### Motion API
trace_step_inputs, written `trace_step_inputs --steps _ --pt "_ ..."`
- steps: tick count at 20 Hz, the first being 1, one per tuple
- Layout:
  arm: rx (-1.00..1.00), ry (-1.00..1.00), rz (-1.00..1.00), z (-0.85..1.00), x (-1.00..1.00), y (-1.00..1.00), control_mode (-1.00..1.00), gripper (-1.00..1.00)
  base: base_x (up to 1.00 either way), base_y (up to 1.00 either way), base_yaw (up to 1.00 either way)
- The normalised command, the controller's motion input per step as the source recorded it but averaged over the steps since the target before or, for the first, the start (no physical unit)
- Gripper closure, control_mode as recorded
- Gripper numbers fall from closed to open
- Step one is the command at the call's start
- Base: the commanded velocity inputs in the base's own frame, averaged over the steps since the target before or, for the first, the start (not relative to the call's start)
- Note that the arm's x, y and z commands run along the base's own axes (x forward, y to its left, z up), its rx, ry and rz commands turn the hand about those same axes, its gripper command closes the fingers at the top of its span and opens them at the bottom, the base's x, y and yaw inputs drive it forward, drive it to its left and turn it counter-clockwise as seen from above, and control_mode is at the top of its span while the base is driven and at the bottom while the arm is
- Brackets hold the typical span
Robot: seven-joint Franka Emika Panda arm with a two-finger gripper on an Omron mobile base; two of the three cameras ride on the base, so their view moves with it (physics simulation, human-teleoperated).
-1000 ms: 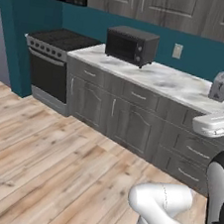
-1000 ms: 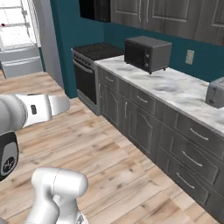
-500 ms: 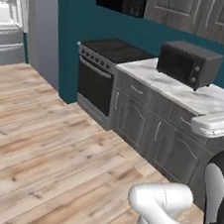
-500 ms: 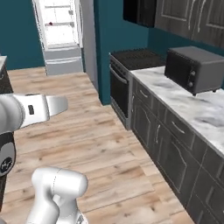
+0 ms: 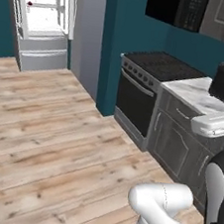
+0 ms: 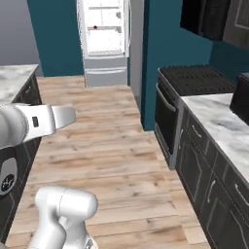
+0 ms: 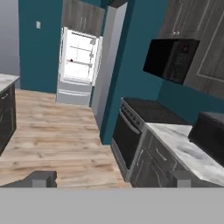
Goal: Take the cheese, steak, and tomato from the fridge and place them on the plate on the dining counter to create an appetizer plate.
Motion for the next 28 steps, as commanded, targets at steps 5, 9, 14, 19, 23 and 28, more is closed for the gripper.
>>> trace_step_inputs --steps 5,9,14,19,23,28 --pt "0.0 0.0 0.0 0.0 0.0 0.0 1.0 -1.0 1.0 0.0 0.28" --pt "0.0 0.0 0.0 0.0 0.0 0.0 1.0 -1.0 1.0 -0.1 0.21" --pt "0.0 0.0 0.0 0.0 0.0 0.0 1.0 -1.0 1.0 -0.17 0.12" --pt "0.0 0.0 0.0 0.0 0.0 0.0 1.0 -1.0 1.0 -0.19 0.09" --pt "0.0 0.0 0.0 0.0 0.0 0.0 1.0 -1.0 1.0 -0.21 0.07" --pt "0.0 0.0 0.0 0.0 0.0 0.0 1.0 -1.0 1.0 -0.18 0.07"
